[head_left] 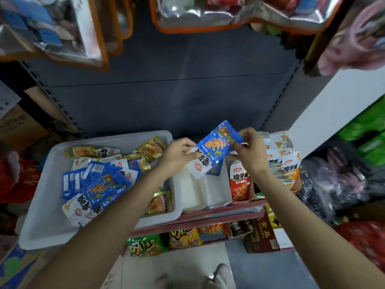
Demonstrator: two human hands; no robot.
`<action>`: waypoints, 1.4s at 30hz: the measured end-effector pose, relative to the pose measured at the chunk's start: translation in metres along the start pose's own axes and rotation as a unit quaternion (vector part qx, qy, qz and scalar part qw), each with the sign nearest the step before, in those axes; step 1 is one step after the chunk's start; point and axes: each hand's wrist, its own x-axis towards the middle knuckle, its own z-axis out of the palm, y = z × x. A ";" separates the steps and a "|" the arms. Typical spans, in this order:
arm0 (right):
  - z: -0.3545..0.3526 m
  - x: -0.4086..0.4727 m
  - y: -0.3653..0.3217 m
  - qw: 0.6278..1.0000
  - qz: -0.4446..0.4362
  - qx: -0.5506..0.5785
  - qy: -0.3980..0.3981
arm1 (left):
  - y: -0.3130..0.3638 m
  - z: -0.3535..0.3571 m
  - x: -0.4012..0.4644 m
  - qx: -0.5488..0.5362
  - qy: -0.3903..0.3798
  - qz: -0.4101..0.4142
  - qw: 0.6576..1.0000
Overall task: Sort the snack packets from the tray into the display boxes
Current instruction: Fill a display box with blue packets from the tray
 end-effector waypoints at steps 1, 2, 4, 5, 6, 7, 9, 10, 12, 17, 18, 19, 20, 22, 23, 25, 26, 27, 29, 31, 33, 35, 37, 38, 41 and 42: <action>-0.003 0.000 0.002 1.000 -0.006 -0.024 -0.003 | 0.003 0.000 0.001 -0.018 0.051 0.013 0.998; -0.006 -0.001 0.004 0.998 -0.017 -0.058 -0.009 | 0.005 -0.002 0.001 -0.037 0.097 0.020 0.994; -0.010 -0.002 0.007 0.989 -0.039 -0.138 -0.021 | 0.008 -0.007 0.002 -0.050 0.148 0.026 0.987; -0.011 -0.002 0.009 0.985 -0.051 -0.162 -0.023 | 0.008 -0.009 0.002 -0.044 0.154 0.031 0.987; -0.011 -0.001 0.010 0.982 -0.063 -0.176 -0.026 | 0.009 -0.010 0.002 -0.034 0.155 0.043 0.986; -0.011 -0.001 0.009 0.979 -0.076 -0.186 -0.030 | 0.010 -0.011 0.002 -0.018 0.148 0.058 0.987; -0.009 0.001 0.010 0.969 -0.098 -0.221 -0.046 | 0.014 -0.007 0.003 0.037 0.119 0.086 0.989; -0.008 0.002 0.010 0.961 -0.105 -0.248 -0.060 | 0.016 -0.003 0.003 0.078 0.099 0.102 0.987; -0.006 0.003 0.011 0.939 -0.114 -0.310 -0.097 | 0.021 0.008 0.006 0.181 0.083 0.139 0.970; -0.003 0.012 0.012 0.889 -0.114 -0.404 -0.183 | 0.039 0.027 0.018 0.335 0.029 0.236 0.912; -0.004 0.013 0.011 0.883 -0.119 -0.413 -0.188 | 0.043 0.028 0.019 0.366 0.003 0.247 0.897; -0.005 0.015 0.009 0.881 -0.125 -0.418 -0.185 | 0.045 0.030 0.020 0.397 -0.019 0.256 0.881; -0.005 0.016 0.008 0.879 -0.133 -0.422 -0.177 | 0.048 0.032 0.021 0.427 -0.036 0.263 0.864; -0.007 0.018 0.007 0.877 -0.142 -0.427 -0.169 | 0.046 0.039 0.023 0.476 -0.060 0.255 0.840; -0.007 0.018 0.008 0.876 -0.143 -0.428 -0.171 | 0.042 0.042 0.023 0.484 -0.063 0.239 0.839; -0.008 0.019 0.010 0.876 -0.146 -0.425 -0.174 | 0.031 0.048 0.023 0.464 -0.053 0.199 0.861; -0.008 0.018 0.011 0.878 -0.146 -0.422 -0.174 | 0.025 0.050 0.023 0.444 -0.039 0.182 0.877; -0.008 0.018 0.011 0.880 -0.145 -0.419 -0.173 | 0.021 0.052 0.022 0.422 -0.019 0.171 0.890; -0.007 0.015 0.012 0.883 -0.140 -0.413 -0.175 | 0.013 0.053 0.020 0.386 0.022 0.158 0.909; -0.005 0.014 0.014 0.886 -0.132 -0.408 -0.175 | 0.008 0.053 0.019 0.367 0.054 0.160 0.915; -0.001 0.011 0.016 0.890 -0.127 -0.408 -0.160 | 0.005 0.050 0.016 0.351 0.085 0.169 0.917; 0.005 0.004 0.016 0.895 -0.147 -0.401 -0.129 | 0.003 0.042 0.013 0.342 0.108 0.173 0.917; 0.015 -0.007 0.013 0.901 -0.188 -0.375 -0.108 | -0.004 0.030 0.006 0.353 0.126 0.171 0.911; 0.021 -0.014 0.010 0.905 -0.205 -0.357 -0.112 | -0.009 0.021 0.002 0.360 0.135 0.165 0.908; 0.049 -0.031 0.006 0.908 -0.226 -0.311 -0.165 | -0.033 -0.009 -0.015 0.376 0.156 0.104 0.907; 0.060 -0.036 0.006 0.908 -0.218 -0.303 -0.190 | -0.043 -0.020 -0.020 0.389 0.153 0.070 0.906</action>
